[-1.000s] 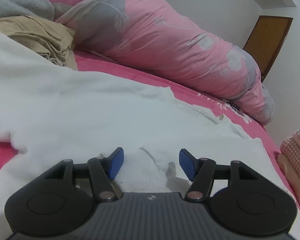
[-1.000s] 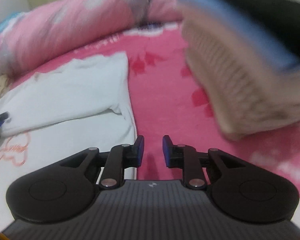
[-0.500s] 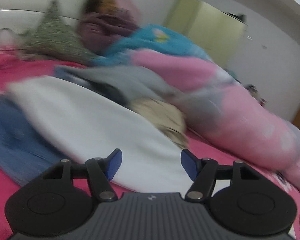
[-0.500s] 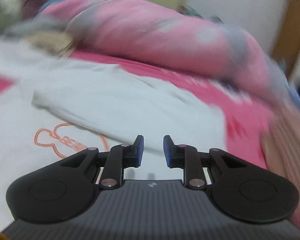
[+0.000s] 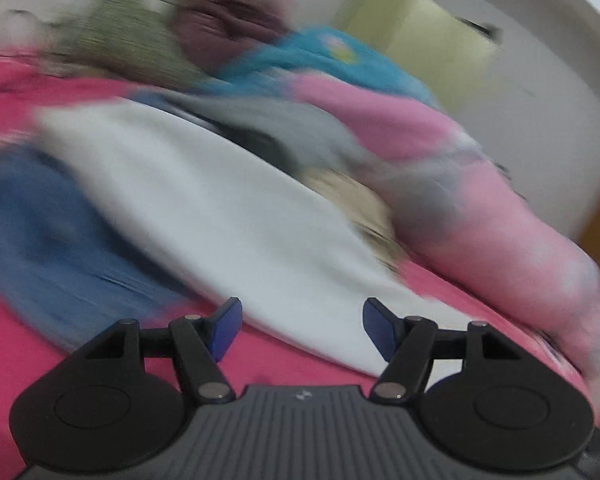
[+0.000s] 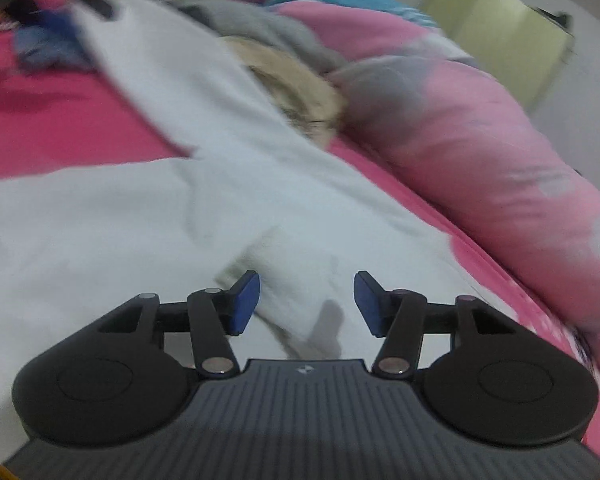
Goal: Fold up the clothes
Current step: 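Grasp the sweatshirt sleeve cuff with the right gripper and lift it, then lay the sleeve across the sweatshirt body and open the right gripper, then smooth the laid sleeve with the open right gripper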
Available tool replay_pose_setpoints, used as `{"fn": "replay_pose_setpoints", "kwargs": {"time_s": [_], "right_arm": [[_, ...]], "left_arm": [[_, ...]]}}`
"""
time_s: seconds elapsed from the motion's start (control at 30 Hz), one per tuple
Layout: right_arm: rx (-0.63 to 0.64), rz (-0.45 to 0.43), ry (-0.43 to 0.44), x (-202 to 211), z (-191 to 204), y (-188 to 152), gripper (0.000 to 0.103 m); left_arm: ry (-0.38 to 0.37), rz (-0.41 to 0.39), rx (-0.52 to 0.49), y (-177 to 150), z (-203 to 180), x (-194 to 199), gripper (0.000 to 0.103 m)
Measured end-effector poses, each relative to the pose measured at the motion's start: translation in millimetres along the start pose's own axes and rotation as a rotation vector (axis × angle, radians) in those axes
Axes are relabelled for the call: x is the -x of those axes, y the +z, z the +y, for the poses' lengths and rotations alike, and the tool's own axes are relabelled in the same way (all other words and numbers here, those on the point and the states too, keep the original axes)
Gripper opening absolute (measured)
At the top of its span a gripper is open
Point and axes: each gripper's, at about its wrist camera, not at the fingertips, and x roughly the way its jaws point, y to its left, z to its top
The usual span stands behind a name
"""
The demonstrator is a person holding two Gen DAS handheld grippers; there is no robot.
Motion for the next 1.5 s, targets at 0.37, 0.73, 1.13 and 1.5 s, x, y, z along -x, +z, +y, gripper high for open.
{"fn": "replay_pose_setpoints", "kwargs": {"time_s": [0.37,0.73,1.13,1.5], "right_arm": [[-0.339,-0.013,0.009,-4,-62,17,0.008],[-0.470,-0.037,0.034,-49,-59,34,0.012],[-0.651,-0.108,0.076,2,-103,25,0.035],[-0.779,0.141,0.062,-99,-98,8,0.016]], "left_arm": [[-0.271,0.232,-0.248,-71,-51,-36,0.062],[-0.282,0.262,-0.203,-65,-43,-41,0.062],[-0.281,0.273,-0.192,-65,-43,-41,0.062],[-0.309,0.288,-0.146,-65,-35,-47,0.063]]}}
